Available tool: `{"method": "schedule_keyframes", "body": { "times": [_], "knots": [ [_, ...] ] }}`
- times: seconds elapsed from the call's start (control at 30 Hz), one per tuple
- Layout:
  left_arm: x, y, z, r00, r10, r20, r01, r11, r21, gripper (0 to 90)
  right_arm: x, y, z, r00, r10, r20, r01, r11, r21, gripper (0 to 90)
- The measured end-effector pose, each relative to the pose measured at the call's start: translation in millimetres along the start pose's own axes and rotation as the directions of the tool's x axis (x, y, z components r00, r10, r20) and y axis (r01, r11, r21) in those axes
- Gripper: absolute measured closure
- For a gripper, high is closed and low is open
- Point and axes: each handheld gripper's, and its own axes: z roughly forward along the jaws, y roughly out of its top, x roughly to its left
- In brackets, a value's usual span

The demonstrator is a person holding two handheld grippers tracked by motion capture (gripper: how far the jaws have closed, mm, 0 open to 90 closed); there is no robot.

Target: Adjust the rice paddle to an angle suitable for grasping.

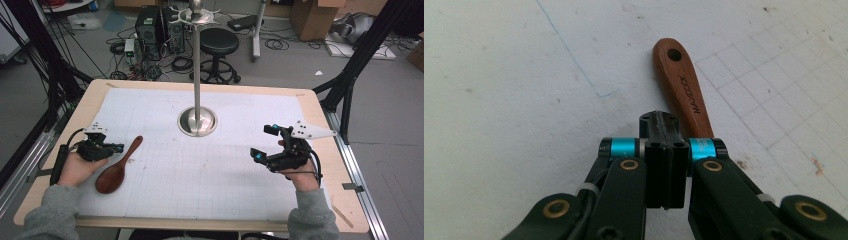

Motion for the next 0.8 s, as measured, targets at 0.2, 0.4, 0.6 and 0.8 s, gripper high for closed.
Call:
{"method": "schedule_keyframes", "body": {
  "times": [0.2,0.4,0.6,0.8],
  "knots": [
    [1.0,1.9,8.1,1.0000,-0.001,0.000,0.001,0.9999,0.012,89.5,-0.1,-0.1,0.4,1.0000,0.000,0.001,0.000,1.000,0.002,0.1],
    [-2.0,4.4,14.2,0.9999,0.008,0.008,-0.008,0.9998,0.020,89.5,-0.2,-0.2,0.2,1.0000,0.004,0.001,-0.004,1.000,0.002,0.1],
    [-3.2,4.7,14.2,0.9999,0.013,0.002,-0.013,0.9996,0.024,89.5,-0.4,-0.3,0.7,1.0000,-0.002,-0.001,0.002,1.000,0.004,0.1],
    [-5.3,5.2,16.7,0.9997,0.002,0.022,-0.002,0.9998,0.018,89.5,-0.2,-0.6,2.0,1.0000,-0.001,0.000,0.001,1.000,0.009,0.1]
  ]
}}
